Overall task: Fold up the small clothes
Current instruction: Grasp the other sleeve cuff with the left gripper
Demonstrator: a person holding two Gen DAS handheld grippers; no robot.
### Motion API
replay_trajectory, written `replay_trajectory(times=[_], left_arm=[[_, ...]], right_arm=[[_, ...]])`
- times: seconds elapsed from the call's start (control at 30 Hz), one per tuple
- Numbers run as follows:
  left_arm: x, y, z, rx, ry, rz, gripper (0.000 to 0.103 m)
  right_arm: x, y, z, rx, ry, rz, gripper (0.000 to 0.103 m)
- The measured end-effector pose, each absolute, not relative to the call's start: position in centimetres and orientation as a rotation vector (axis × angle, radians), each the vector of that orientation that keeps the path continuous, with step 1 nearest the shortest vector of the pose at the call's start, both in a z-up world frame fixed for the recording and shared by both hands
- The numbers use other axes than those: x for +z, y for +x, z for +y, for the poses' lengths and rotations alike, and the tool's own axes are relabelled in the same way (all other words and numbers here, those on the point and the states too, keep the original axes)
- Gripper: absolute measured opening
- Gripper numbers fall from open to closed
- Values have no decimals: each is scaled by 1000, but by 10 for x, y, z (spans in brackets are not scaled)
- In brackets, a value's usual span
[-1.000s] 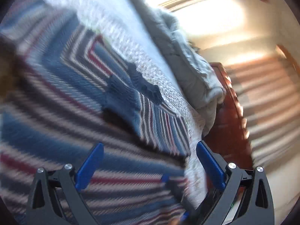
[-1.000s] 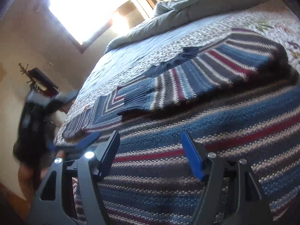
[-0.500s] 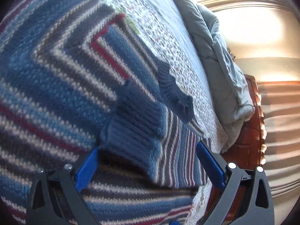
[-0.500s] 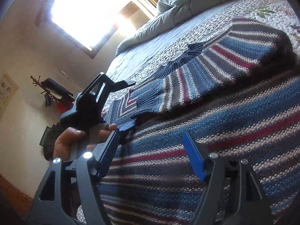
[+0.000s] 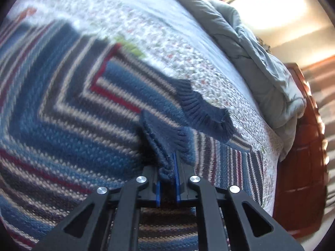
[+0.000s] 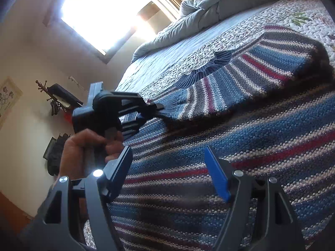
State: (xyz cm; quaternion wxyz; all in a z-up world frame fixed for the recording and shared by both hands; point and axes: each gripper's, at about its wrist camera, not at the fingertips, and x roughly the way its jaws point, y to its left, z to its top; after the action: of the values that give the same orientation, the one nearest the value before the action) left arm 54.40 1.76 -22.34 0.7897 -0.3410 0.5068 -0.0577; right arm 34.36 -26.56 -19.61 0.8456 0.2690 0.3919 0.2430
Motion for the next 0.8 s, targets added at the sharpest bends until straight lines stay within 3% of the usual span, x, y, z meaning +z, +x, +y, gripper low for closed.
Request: replay_trajectory(times=[0.3, 0.57, 0.8], left_arm=[[-182, 558, 33, -217, -631, 960, 9], [-234, 558, 90, -156, -728, 1033, 9], [-251, 557, 89, -172, -698, 1077, 14]], right_arm=[[-198, 344, -262, 514, 556, 836, 71], [-199, 348, -260, 518, 553, 843, 71], [-200, 351, -262, 518, 561, 847, 71]])
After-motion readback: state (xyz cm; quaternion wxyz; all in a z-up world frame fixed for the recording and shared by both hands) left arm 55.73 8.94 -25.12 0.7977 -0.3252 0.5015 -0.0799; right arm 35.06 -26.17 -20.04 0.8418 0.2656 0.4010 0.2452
